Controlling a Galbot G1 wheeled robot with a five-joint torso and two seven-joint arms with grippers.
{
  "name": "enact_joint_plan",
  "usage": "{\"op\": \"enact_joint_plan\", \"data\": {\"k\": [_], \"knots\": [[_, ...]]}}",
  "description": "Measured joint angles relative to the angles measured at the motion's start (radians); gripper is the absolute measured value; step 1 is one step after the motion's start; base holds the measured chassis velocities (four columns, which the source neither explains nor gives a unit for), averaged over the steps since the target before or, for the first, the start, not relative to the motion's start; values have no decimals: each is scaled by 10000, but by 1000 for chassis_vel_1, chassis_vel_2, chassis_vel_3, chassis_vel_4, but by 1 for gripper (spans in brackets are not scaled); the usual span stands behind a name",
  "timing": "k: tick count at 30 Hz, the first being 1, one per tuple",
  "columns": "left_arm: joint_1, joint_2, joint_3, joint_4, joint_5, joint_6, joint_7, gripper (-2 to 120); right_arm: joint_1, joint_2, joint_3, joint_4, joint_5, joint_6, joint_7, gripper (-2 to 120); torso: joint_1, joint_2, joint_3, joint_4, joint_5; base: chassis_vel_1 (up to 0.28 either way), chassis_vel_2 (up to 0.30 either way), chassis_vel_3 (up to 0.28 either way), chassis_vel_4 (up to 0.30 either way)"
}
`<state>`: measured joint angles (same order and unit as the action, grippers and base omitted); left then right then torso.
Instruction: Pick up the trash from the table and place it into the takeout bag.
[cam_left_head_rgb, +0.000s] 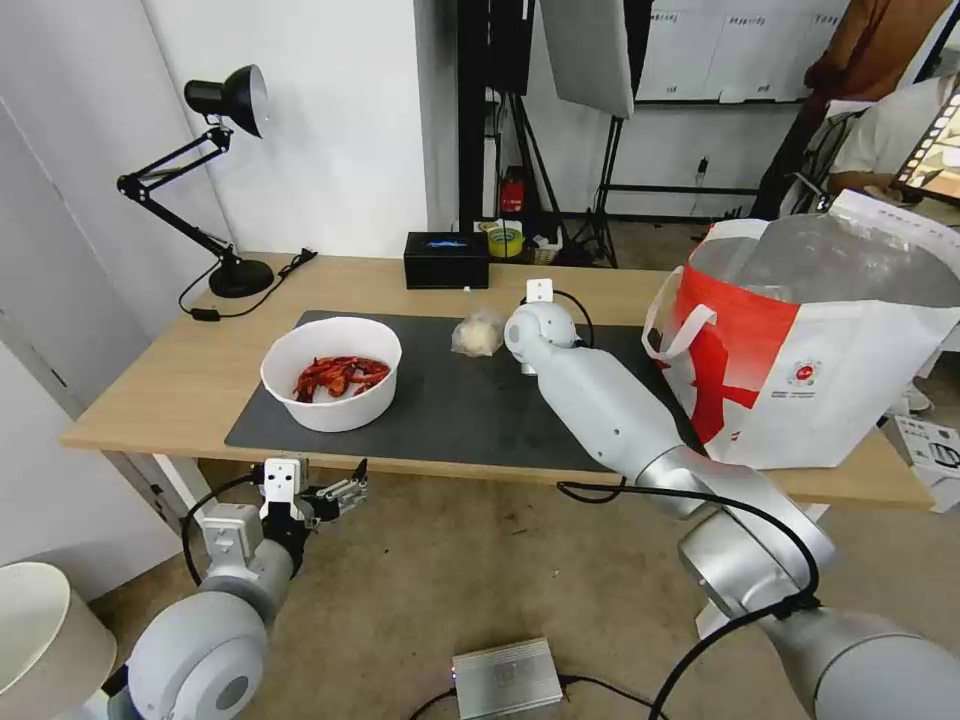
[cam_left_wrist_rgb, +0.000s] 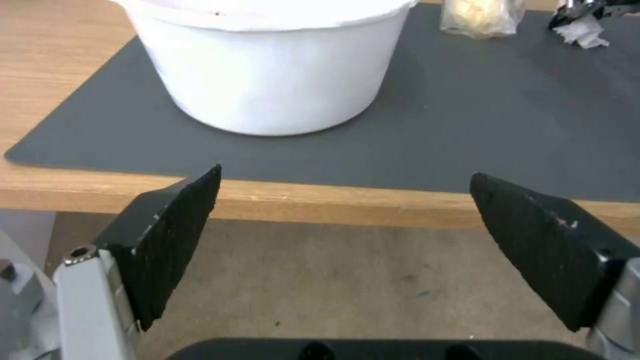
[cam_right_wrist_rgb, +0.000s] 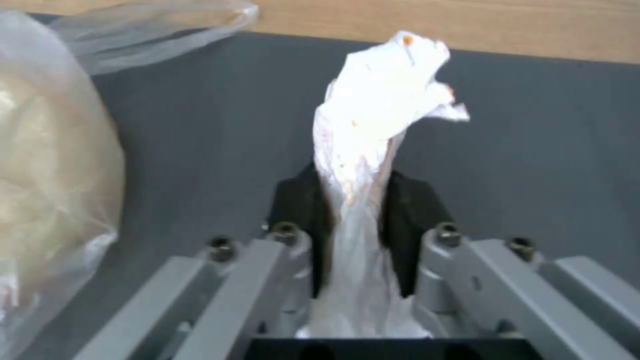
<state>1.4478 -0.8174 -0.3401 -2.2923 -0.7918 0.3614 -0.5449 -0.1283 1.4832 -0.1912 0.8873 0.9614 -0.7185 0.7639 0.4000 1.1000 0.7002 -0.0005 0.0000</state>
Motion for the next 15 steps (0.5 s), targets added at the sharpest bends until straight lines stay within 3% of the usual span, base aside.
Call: {"op": "enact_joint_plan", "data": {"k": [5, 15], "knots": [[0, -1, 8, 22, -1, 0, 0, 100, -18, -161, -37, 381, 23, 1, 27, 2, 0, -1, 0, -2, 0, 0, 0, 0, 0], [5, 1, -5, 7, -1, 0, 0, 100, 63, -356, 8, 1233, 336, 155, 128, 2, 1, -1, 0, 6, 0, 0, 0, 0, 0]]}}
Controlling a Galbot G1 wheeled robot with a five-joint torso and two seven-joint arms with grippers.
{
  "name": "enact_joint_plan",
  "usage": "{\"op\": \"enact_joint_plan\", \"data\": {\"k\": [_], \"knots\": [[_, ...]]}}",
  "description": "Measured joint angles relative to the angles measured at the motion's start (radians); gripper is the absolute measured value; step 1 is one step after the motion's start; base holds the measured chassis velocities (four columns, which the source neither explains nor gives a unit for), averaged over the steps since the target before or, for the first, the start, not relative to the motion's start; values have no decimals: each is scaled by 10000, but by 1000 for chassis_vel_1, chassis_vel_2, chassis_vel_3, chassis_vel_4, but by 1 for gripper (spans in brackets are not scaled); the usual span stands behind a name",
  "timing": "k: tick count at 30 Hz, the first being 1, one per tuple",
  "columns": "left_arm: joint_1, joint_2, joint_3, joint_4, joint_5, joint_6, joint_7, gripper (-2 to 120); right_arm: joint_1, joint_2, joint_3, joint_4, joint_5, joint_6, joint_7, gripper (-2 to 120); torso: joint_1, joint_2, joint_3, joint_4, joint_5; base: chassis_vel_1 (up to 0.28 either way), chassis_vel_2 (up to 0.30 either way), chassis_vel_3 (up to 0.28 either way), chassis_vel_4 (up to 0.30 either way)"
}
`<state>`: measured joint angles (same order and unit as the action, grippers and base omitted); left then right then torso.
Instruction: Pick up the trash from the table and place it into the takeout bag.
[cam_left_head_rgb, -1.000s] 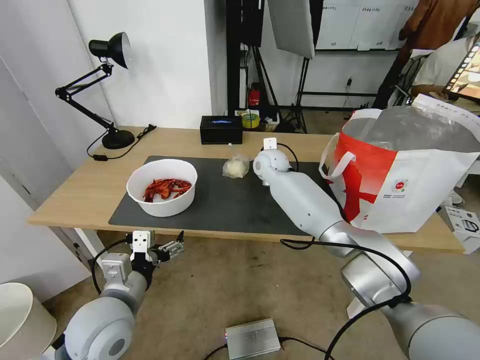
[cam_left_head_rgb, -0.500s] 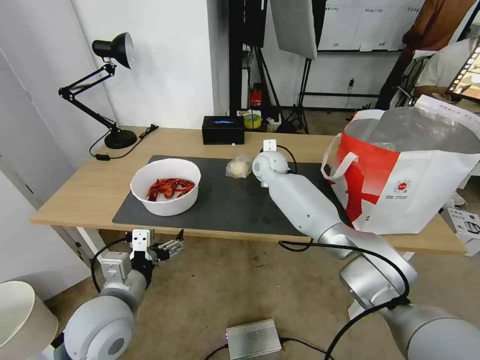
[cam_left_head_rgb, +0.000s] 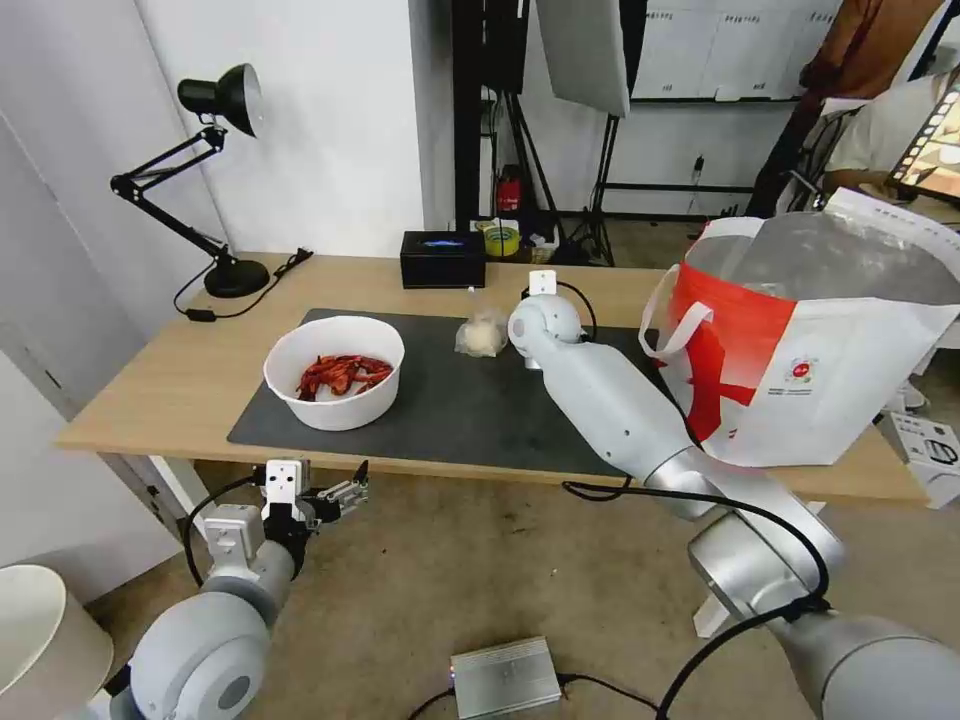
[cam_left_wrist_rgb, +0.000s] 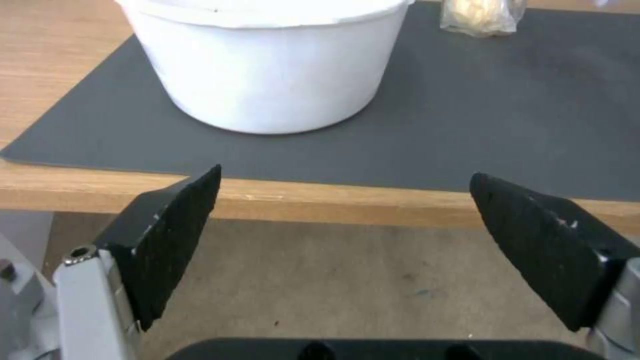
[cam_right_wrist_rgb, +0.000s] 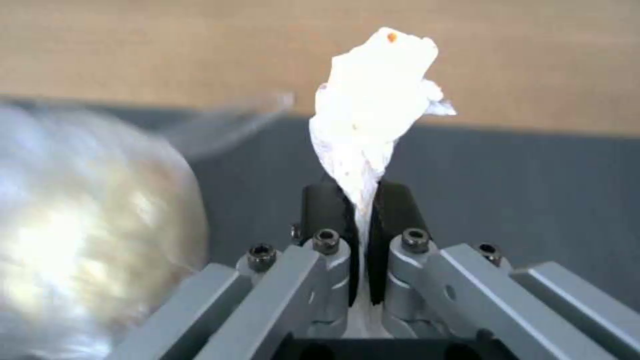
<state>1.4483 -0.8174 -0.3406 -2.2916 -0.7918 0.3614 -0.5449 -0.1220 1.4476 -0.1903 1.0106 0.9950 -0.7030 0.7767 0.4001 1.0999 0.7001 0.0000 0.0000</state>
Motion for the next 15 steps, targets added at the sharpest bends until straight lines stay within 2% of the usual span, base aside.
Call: {"op": "enact_joint_plan", "data": {"k": [2, 5, 6, 10, 11, 15], "knots": [[16, -2, -15, -11, 0, 0, 0, 100, -13, -138, 36, 400, 156, 2, 121, 2, 0, 1, 0, -1, 0, 0, 0, 0, 0], [70, -3, -42, -35, -1, -1, 1, 100, -34, -751, 103, 1866, 801, -22, 658, 2, 0, 0, -1, 0, 1, 0, 0, 0, 0], [70, -3, -42, -35, -1, -1, 1, 100, -34, -751, 103, 1866, 801, -22, 658, 2, 0, 0, -1, 0, 1, 0, 0, 0, 0], [85, -15, -64, -74, 0, -1, 0, 100, 175, -1654, 228, 3857, 1869, -130, 1388, 2, -1, 0, -2, -2, 1, 0, 0, 0, 0], [85, -15, -64, -74, 0, -1, 0, 100, 175, -1654, 228, 3857, 1869, -130, 1388, 2, -1, 0, -2, -2, 1, 0, 0, 0, 0], [176, -74, -158, -144, 2, -1, -20, 100, 513, -2555, 377, 5357, 2884, -166, 1985, 2, 0, 1, -2, -1, 2, 0, 0, 0, 0]]}}
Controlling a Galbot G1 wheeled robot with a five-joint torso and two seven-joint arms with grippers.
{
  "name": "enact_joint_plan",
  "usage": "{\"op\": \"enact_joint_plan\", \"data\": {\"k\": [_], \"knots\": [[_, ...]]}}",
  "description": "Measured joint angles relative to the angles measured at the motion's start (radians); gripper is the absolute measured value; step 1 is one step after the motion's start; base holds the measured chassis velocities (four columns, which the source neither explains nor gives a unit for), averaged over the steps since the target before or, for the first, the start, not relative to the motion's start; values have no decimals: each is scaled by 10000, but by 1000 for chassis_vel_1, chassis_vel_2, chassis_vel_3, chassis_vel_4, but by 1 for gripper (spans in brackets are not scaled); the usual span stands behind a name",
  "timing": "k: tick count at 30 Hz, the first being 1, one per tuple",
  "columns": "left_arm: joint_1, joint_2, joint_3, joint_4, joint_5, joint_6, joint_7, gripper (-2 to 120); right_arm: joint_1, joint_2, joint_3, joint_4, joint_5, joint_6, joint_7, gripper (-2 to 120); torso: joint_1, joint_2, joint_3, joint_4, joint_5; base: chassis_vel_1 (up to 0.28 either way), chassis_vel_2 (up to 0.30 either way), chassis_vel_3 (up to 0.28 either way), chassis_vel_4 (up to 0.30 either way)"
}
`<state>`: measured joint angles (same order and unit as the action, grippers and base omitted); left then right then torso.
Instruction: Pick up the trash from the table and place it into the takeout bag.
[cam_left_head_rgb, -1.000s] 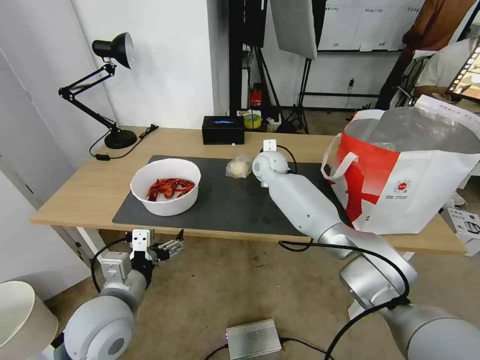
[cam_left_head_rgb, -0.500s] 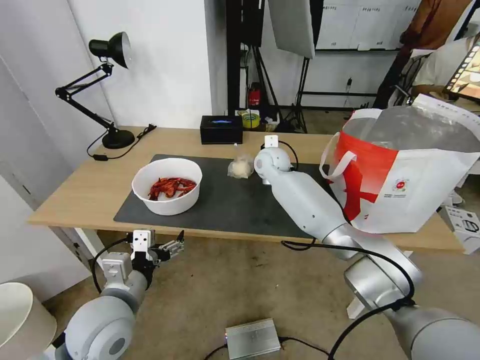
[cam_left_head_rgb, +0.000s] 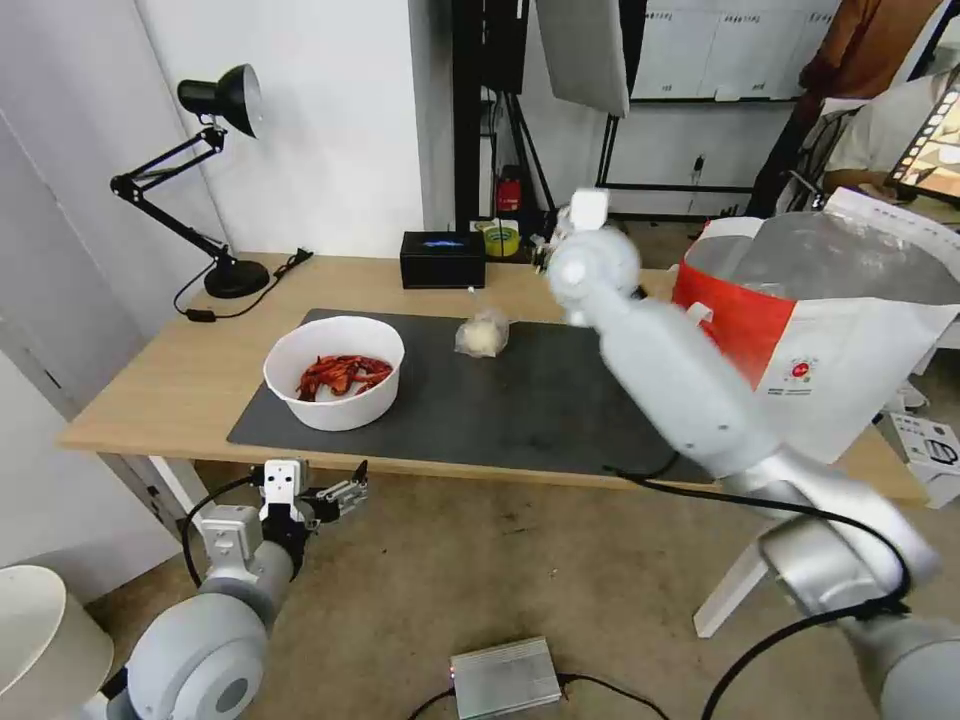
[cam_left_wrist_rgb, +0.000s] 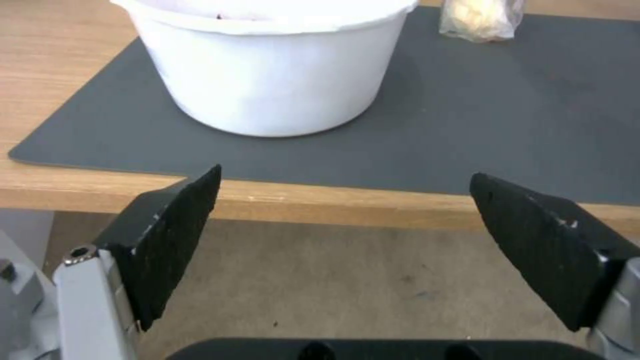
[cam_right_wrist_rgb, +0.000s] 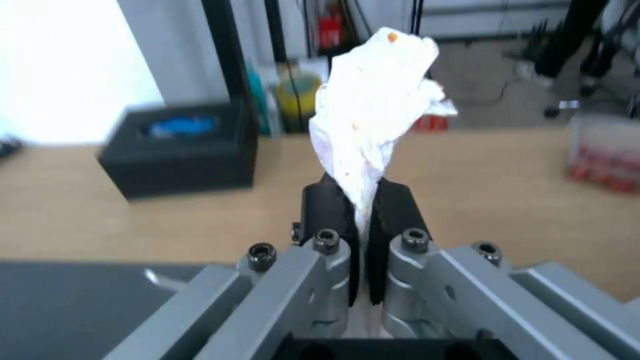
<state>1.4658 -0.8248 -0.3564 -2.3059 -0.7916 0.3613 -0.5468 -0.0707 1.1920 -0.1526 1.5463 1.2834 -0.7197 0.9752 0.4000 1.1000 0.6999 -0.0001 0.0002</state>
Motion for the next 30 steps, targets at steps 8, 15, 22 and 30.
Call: {"op": "enact_joint_plan", "data": {"k": [8, 15, 22, 30], "knots": [[825, -411, -857, -402, 168, 0, -27, 100, 754, -1403, 64, 1588, 1279, -8, 646, 2, -1, 1, 0, 1, 1, 0, 0, 0, 0], [924, -502, -932, -538, 229, 0, -12, 100, 842, -2972, 351, 2152, 2141, -12, 1049, 2, 0, 1, 0, 1, 0, 0, 0, 0, 0], [926, -416, -904, -678, 229, 0, 7, 100, -18, -4671, 1133, 2645, 2694, -12, 1094, 2, 0, 1, 0, -4, 4, 0, 0, 0, 0], [882, -338, -759, -751, 226, 0, 18, 100, -2063, -6122, 2583, 3049, 3099, -12, 843, 2, -1, 1, 0, -2, 3, 0, 0, 0, 0]]}}
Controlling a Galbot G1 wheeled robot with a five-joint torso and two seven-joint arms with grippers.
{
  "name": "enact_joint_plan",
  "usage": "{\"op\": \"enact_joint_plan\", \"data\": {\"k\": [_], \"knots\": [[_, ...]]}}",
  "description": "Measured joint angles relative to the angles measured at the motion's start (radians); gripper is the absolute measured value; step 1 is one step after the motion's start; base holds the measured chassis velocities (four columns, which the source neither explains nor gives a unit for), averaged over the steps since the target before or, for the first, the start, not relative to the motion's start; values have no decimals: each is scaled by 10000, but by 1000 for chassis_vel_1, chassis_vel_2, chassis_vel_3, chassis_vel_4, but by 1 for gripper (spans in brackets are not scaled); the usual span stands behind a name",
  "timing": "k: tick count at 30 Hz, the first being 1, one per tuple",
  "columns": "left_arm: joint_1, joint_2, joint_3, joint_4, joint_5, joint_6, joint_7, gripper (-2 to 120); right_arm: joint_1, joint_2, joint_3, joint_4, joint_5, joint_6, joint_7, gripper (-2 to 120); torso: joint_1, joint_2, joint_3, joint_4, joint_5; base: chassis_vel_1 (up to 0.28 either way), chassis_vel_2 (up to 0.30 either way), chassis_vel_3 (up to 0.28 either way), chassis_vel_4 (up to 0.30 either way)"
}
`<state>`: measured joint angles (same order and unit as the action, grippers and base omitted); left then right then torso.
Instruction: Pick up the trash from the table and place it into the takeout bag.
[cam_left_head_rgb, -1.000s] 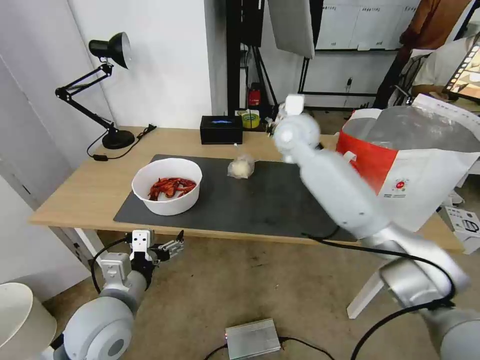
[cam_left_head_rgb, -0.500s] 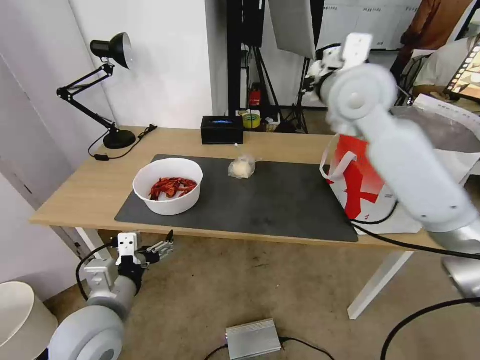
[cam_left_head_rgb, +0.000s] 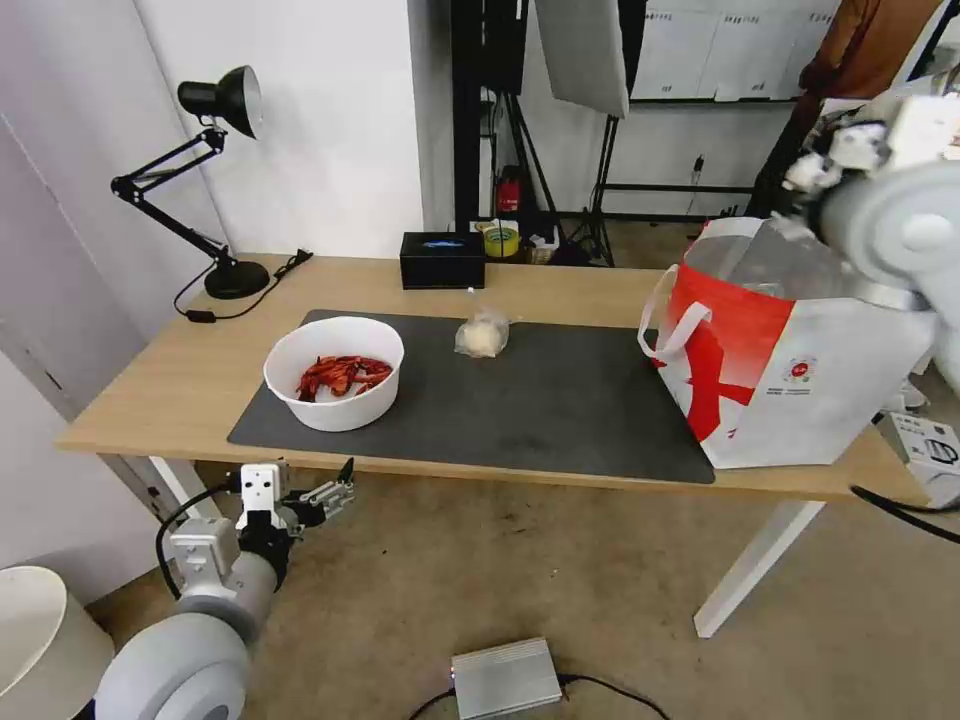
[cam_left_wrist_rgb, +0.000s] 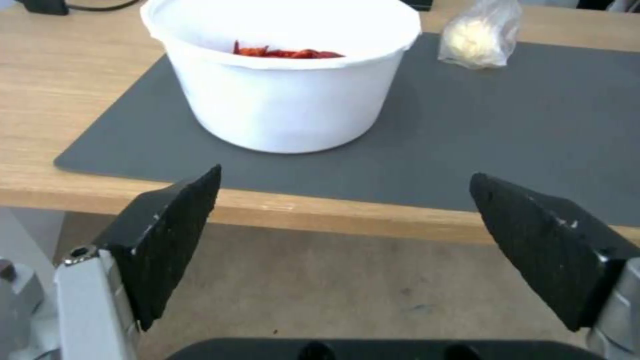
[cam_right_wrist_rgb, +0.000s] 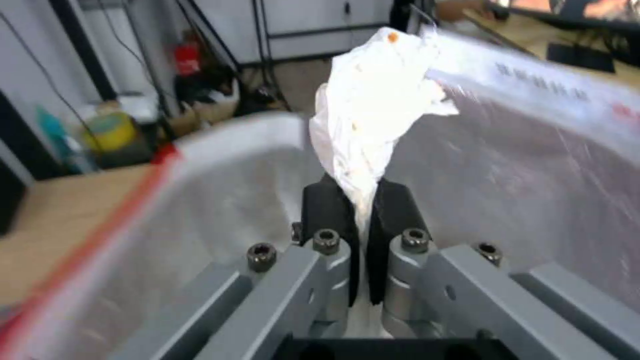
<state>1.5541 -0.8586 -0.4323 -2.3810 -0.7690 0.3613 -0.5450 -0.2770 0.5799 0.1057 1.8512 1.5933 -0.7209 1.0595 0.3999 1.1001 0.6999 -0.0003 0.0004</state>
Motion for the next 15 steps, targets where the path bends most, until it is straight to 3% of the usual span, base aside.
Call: {"op": "enact_joint_plan", "data": {"k": [13, 15], "knots": [[-1, -19, 69, -26, -6, 3, 14, 100, -861, -92, 287, -310, -7, 1, -145, 2, 1, 0, 1, 4, -3, 0, 0, 0, 0], [9, -10, 59, -51, -6, 4, 16, 100, -890, -113, 286, -303, -34, 2, -194, 7, 1, 0, 1, 4, -5, 0, 0, 0, 0]]}}
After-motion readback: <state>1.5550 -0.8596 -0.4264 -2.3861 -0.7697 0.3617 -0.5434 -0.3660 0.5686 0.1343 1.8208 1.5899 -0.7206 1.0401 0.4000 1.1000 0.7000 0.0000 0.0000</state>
